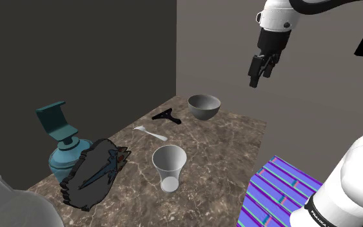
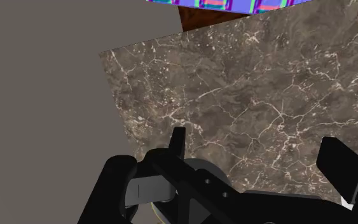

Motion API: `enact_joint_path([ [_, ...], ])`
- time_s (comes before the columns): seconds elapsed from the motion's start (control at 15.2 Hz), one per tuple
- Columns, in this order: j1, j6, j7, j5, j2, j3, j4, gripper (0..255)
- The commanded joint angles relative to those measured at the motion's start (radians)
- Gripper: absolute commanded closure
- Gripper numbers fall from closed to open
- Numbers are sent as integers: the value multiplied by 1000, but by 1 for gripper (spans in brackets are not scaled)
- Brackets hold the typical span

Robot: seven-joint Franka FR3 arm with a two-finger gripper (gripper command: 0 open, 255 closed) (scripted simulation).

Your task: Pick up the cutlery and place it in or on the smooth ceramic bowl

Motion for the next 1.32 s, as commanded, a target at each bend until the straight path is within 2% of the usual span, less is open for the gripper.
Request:
enact_joint_path([
  [0.0, 0, 0, 0, 0, 0, 0, 0, 0],
  [0.59, 34, 163, 66, 43, 310, 75, 92, 0],
  [1.25, 69, 268, 138, 39, 682, 149, 300, 0],
])
